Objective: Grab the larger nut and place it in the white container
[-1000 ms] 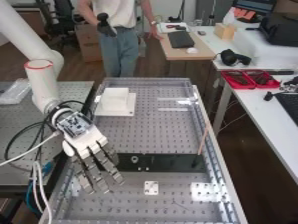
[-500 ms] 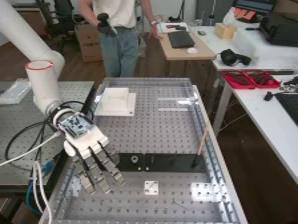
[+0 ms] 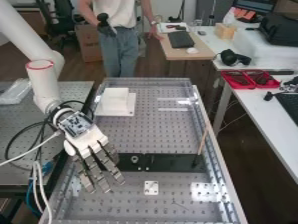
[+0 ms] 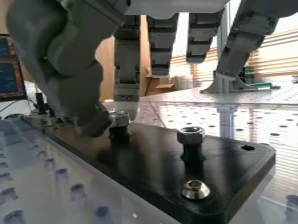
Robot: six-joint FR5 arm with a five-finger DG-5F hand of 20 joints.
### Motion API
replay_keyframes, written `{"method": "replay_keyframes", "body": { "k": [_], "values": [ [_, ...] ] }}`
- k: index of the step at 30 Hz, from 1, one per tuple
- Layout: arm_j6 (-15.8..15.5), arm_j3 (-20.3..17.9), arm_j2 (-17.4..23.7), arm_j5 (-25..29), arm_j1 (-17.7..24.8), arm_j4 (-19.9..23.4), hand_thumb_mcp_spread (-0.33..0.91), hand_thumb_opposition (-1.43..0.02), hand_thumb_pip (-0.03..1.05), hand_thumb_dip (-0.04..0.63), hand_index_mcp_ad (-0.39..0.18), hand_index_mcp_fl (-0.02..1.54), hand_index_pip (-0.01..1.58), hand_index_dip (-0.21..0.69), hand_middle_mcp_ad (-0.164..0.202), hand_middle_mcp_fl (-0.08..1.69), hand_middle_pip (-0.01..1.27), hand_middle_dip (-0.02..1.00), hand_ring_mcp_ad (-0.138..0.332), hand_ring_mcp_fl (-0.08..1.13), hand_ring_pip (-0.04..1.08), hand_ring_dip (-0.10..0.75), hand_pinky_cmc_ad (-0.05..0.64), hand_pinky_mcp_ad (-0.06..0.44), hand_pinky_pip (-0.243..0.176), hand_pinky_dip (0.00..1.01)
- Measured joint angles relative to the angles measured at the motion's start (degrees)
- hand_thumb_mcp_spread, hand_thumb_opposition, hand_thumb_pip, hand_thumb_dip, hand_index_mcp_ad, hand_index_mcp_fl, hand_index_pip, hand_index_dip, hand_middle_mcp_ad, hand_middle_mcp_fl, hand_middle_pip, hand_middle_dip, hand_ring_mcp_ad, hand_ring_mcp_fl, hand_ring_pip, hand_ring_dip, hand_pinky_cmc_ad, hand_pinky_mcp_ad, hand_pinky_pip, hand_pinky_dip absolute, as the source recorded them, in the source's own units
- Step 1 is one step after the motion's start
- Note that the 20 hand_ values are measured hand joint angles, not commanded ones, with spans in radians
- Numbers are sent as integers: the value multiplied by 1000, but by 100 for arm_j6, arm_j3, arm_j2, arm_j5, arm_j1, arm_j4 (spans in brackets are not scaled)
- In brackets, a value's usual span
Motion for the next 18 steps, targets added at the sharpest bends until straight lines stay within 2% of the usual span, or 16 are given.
{"method": "replay_keyframes", "body": {
  "k": [18],
  "values": [
    [-24, -56, 27, 119, 45, 35, 314, -853, 806, 298, -59, 68, 1553, 187, 61, 120, 124, 239, 164, 2, 110, 80, 312, 264, -73, 459]
  ]
}}
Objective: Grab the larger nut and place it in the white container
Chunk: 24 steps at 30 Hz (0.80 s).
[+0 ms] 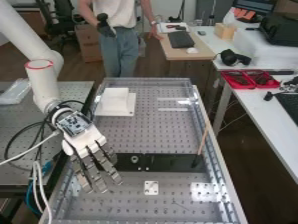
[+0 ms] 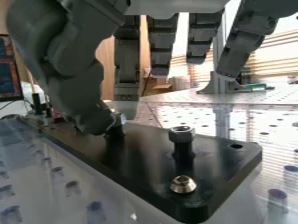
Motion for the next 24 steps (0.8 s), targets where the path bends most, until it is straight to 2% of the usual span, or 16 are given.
{"method": "replay_keyframes", "body": {
  "k": [13, 19, 22, 24],
  "values": [
    [18, 14, -27, 3, -5, -25, 307, -857, 805, 298, -54, 63, 1553, 187, 61, 120, 124, 239, 164, 2, 110, 80, 312, 264, -73, 459],
    [-148, -8, -18, 8, -14, 129, 302, -853, 768, 298, -52, 148, 1546, 180, 61, 141, 124, 239, 164, 0, 106, 80, 312, 264, -73, 459],
    [-175, -3, -20, 14, -20, 146, 302, -853, 756, 298, -37, 195, 1543, 171, 61, 138, 124, 239, 168, 0, 110, 80, 312, 264, -73, 450],
    [-189, 6, -23, 5, -32, 153, 300, -848, 750, 297, -2, 257, 1541, 169, 58, 180, 124, 239, 168, 0, 108, 80, 312, 265, -73, 435]
  ]
}}
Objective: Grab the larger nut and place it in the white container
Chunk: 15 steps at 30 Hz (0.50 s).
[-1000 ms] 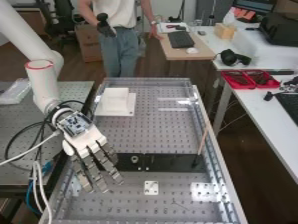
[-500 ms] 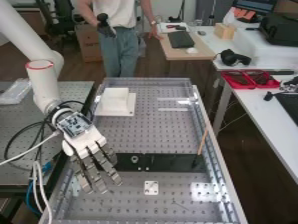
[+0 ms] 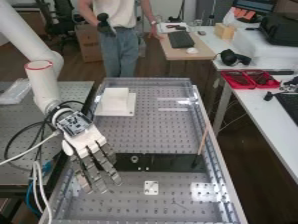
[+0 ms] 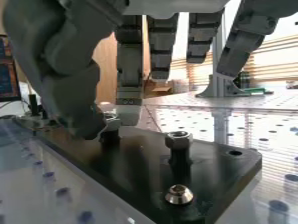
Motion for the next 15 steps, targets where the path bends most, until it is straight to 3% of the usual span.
{"method": "replay_keyframes", "body": {
  "k": [7, 15],
  "values": [
    [-71, 1, 49, -59, -31, 50, 298, -826, 677, 265, 2, 415, 1545, 173, 59, 202, 126, 248, 164, 0, 103, 87, 312, 265, -61, 407],
    [-525, -77, 344, -281, -68, 364, 298, -810, 681, 265, 2, 433, 1545, 173, 59, 204, 124, 253, 164, 0, 103, 87, 312, 265, -47, 393]
  ]
}}
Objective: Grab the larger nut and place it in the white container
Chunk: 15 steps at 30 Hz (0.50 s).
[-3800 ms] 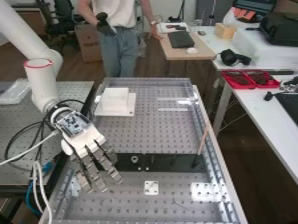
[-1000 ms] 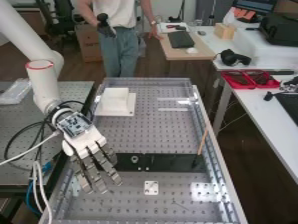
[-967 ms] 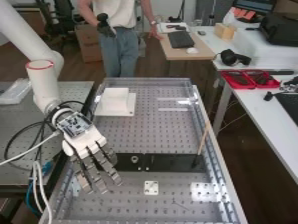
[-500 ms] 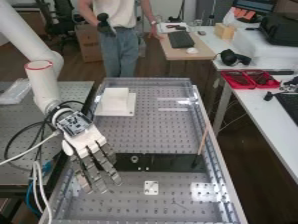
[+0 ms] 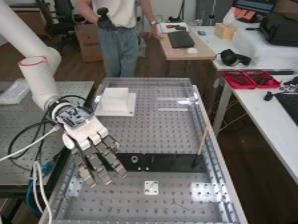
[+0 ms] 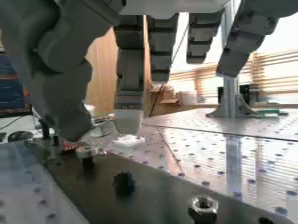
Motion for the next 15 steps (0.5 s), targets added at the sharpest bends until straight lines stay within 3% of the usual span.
{"method": "replay_keyframes", "body": {
  "k": [15],
  "values": [
    [-542, -202, 623, -405, 200, 134, 298, -810, 681, 265, 2, 433, 1545, 176, 59, 202, 124, 253, 164, 0, 103, 87, 312, 264, -40, 374]
  ]
}}
